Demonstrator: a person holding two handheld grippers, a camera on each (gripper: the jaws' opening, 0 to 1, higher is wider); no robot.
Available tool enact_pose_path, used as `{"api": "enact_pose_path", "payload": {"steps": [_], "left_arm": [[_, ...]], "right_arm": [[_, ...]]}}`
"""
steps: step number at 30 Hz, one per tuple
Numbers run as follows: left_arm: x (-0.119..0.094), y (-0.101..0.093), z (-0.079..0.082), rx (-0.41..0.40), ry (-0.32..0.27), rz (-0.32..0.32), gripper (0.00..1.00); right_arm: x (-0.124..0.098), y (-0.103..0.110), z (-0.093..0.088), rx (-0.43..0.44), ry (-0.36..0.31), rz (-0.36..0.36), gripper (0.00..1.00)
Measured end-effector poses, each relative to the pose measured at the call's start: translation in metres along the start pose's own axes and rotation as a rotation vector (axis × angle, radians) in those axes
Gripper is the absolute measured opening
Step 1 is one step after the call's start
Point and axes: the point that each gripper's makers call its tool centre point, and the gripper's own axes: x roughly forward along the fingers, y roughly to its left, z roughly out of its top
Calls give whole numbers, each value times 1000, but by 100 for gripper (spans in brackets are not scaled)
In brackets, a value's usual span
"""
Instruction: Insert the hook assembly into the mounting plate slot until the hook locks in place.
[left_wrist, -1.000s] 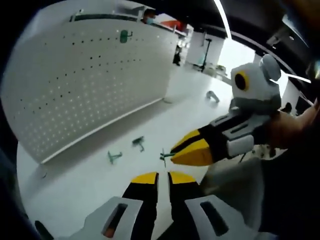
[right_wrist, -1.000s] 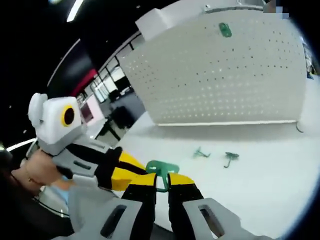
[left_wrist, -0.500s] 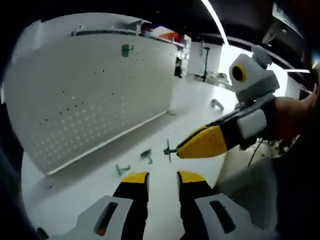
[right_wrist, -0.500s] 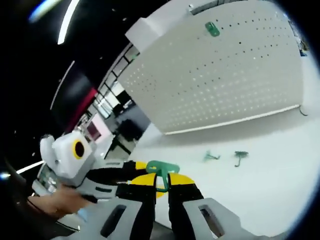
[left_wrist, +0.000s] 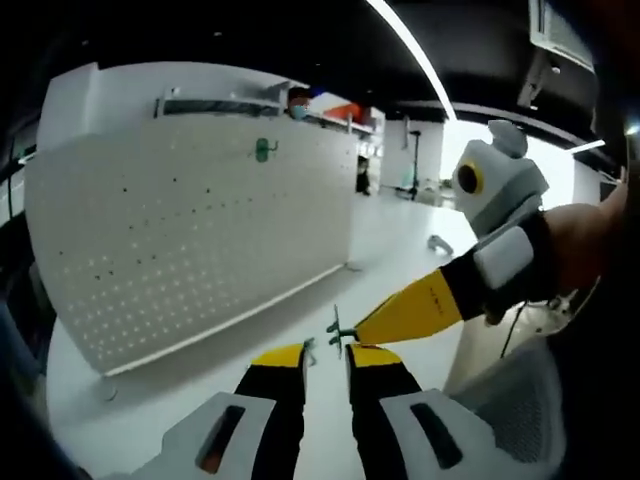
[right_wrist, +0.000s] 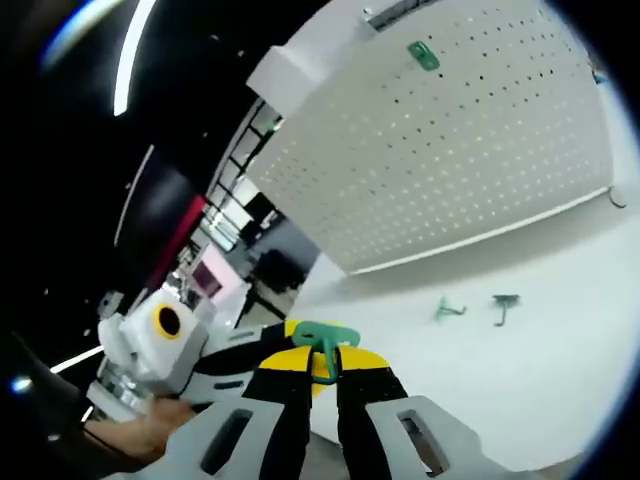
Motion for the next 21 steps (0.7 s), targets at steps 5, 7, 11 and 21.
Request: {"api": "enact_pose_path", "payload": {"steps": [5, 7, 11, 21], "left_arm": [[0, -2, 3, 24, -19, -14, 6], [0, -1, 5, 44, -23, -8, 6], [-1, 0, 8, 104, -43, -2, 5], [-5, -3, 6, 112, -24, -30, 1]], "right_arm": [[0, 1, 2, 0, -11, 1, 6], [1, 2, 3, -3, -13, 4, 6], [1, 3, 4, -5, -17, 10, 6], [-2, -1, 1, -144, 25, 3, 6]]}}
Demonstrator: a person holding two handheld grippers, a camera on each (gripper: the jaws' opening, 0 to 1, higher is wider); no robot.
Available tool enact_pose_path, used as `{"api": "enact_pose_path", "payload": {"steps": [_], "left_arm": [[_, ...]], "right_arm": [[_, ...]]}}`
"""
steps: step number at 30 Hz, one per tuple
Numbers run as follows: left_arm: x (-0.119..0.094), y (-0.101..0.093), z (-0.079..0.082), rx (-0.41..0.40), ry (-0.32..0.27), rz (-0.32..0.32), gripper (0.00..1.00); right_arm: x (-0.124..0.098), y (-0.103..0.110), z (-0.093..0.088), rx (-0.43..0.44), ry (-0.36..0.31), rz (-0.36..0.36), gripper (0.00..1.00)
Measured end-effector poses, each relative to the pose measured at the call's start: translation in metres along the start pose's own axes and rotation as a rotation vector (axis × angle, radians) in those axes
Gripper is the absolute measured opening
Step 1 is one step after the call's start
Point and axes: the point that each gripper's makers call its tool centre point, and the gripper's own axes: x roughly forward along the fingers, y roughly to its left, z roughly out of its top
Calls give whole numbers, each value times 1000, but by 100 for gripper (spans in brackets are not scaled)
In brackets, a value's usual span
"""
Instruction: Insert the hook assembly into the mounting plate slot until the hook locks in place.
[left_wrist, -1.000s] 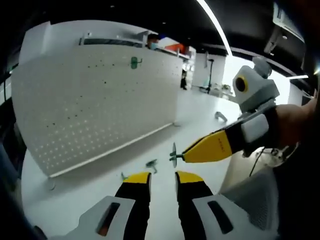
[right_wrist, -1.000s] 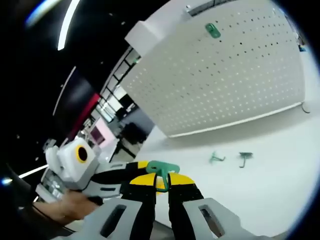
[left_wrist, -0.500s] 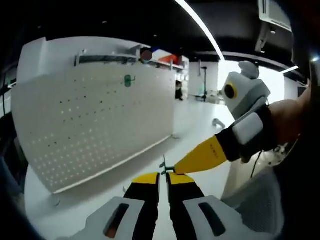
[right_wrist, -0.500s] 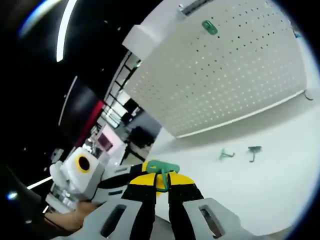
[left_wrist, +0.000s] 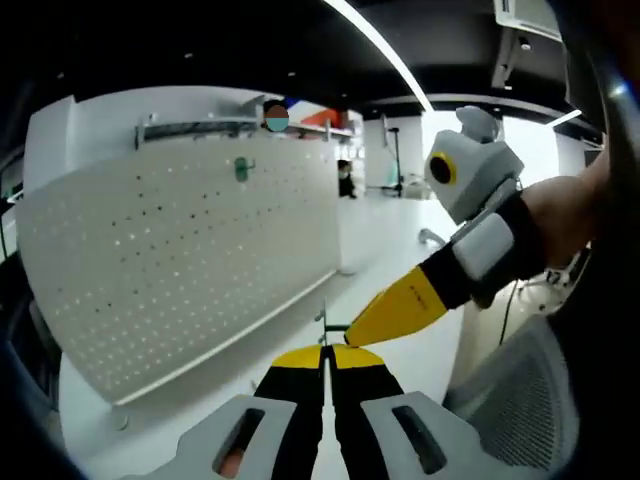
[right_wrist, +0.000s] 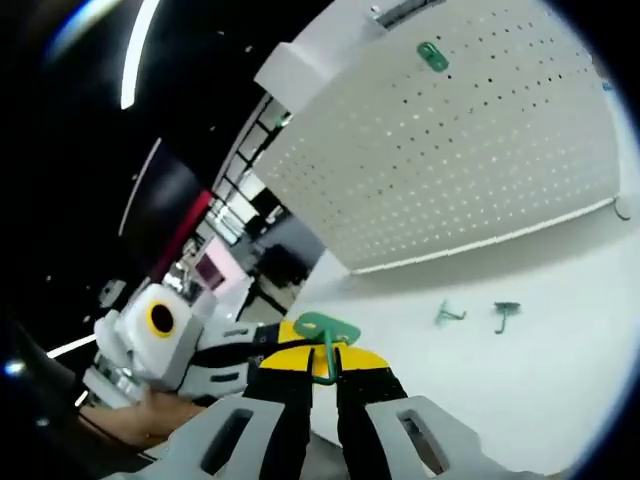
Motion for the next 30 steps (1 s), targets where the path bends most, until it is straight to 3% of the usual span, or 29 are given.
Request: {"api": "enact_pose_path", "payload": {"steps": [6, 15, 17, 20, 23, 28, 30], "left_arm": [[1, 0, 1, -45, 6, -6, 1], [1, -3, -4, -110, 38, -6, 1], [1, -3, -4, -126, 45, -7, 1], [2, -1, -3, -149, 40, 0, 1], [1, 7, -10, -184, 61, 33, 1], [-5, 20, -17, -278, 93, 69, 1], [-8, 28, -29, -329, 137, 102, 1]], "right_arm": [[0, 0, 2, 42, -6, 1, 6], [0, 2, 0, -16, 2, -7, 7], [-1, 3, 2, -79, -2, -15, 7], [-6, 4, 13, -241, -31, -44, 7], [-7, 5, 13, -337, -18, -56, 9], [-13, 5, 12, -454, -5, -86, 13], [-13, 7, 10, -484, 6, -84, 12]]}}
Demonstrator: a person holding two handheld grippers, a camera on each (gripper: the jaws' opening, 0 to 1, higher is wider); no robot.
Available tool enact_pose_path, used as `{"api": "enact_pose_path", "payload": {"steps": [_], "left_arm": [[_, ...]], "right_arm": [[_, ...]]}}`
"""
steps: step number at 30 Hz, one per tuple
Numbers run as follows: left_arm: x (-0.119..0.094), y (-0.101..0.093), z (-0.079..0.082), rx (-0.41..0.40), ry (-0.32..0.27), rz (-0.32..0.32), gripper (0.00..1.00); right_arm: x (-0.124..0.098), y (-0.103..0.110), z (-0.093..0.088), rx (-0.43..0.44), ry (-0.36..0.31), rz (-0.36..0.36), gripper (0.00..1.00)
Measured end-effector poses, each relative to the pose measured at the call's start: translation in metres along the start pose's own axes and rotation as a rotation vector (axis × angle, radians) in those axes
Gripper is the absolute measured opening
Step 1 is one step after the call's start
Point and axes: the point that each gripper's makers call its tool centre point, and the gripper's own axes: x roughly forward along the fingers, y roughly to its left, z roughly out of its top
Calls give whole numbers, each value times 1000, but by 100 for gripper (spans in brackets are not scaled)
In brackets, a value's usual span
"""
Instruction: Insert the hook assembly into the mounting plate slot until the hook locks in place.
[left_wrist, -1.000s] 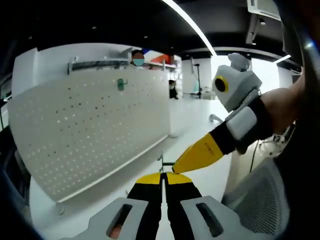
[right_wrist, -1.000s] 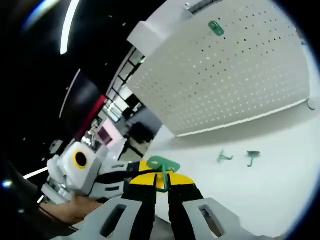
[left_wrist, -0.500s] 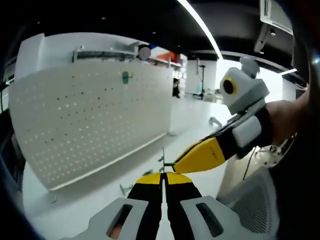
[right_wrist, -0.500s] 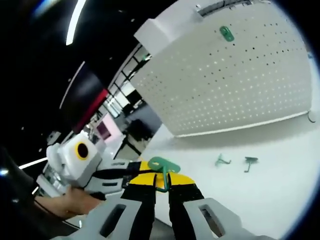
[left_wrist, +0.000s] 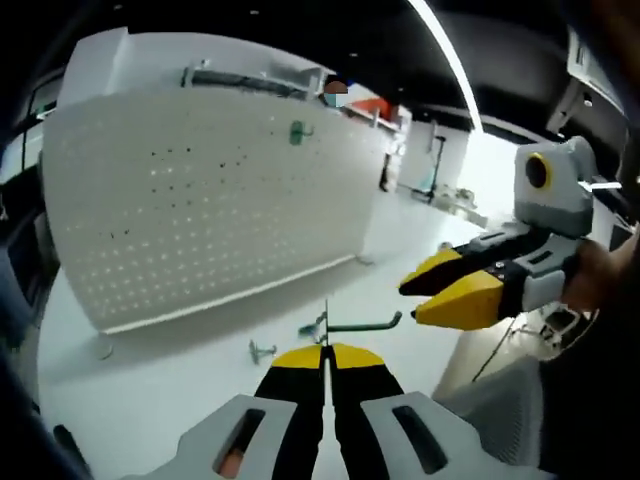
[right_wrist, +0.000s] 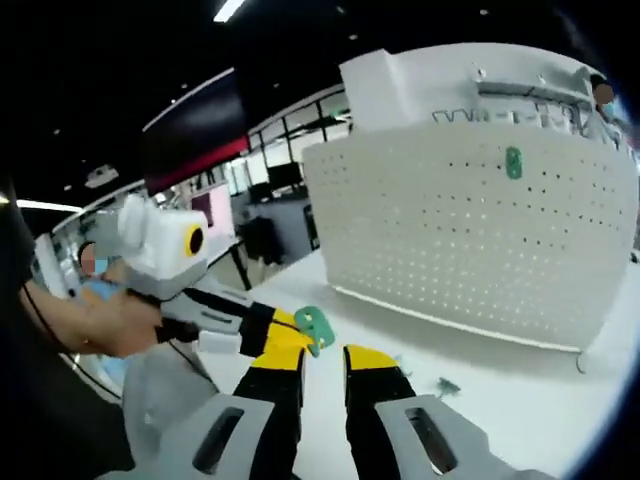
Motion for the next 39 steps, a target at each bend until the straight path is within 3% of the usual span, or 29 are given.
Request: {"api": "enact_pose_path", "payload": {"steps": [6, 15, 18, 26, 39], "left_arm": [[-6, 6, -7, -33, 25, 7, 1], [-7, -7, -3, -128, 33, -53, 1], [-5, -13, -6, -75, 54, -58, 1], [-5, -25, -1, -127, 56, -109, 1], [-7, -42, 9, -176, 47, -181, 1]], "right_arm": [[0, 8, -3, -120, 25, 12, 13], [3, 20, -1, -183, 33, 33, 12], [5, 19, 0, -192, 35, 30, 12], [9, 17, -4, -222, 56, 17, 9], [9, 11, 1, -247, 37, -13, 4]]}}
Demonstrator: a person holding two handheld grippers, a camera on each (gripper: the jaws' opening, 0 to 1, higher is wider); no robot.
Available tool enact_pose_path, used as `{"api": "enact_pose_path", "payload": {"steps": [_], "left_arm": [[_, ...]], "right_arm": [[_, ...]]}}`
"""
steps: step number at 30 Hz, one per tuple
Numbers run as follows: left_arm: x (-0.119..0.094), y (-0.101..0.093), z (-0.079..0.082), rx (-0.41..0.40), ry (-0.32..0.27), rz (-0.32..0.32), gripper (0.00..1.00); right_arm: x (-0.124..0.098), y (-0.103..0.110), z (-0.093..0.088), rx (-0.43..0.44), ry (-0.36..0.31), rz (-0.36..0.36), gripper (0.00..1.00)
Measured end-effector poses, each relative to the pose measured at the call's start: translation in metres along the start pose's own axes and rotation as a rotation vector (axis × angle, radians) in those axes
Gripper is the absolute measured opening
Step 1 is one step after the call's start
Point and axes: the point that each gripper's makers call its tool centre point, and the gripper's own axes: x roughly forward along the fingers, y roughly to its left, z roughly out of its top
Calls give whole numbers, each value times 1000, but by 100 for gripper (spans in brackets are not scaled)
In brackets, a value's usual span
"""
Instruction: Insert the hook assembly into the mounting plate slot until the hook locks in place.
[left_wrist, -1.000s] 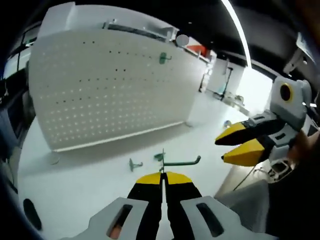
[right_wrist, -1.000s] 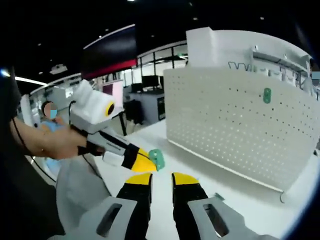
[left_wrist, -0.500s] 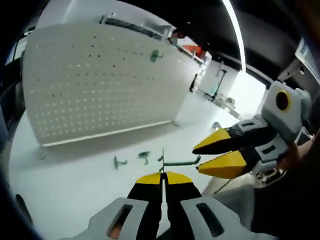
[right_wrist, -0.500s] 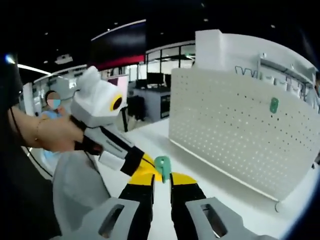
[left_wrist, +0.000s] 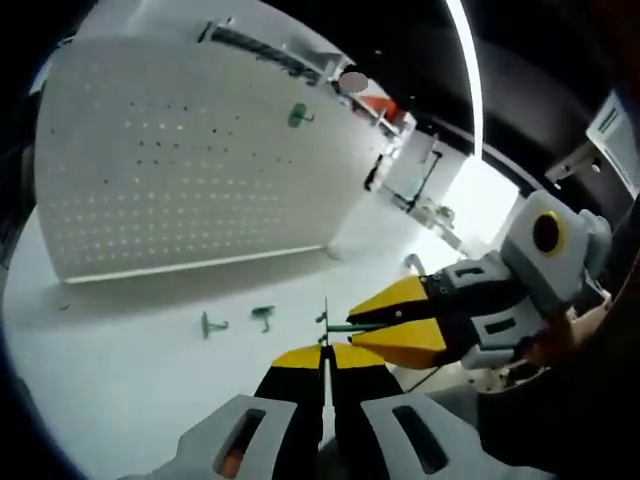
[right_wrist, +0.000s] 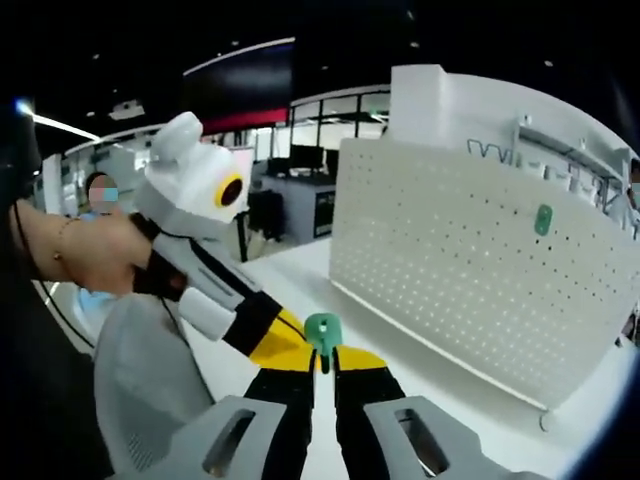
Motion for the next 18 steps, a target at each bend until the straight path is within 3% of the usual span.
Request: {"api": "enact_pose_path", "payload": {"steps": [12, 18], "left_arm": [[0, -8, -1, -15, 0, -28, 1], [-1, -8, 0, -16, -2, -28, 1]], "right_arm": [[-1, -1, 3, -21, -20, -10, 1], [-1, -1, 4, 15, -23, 1, 1]]}}
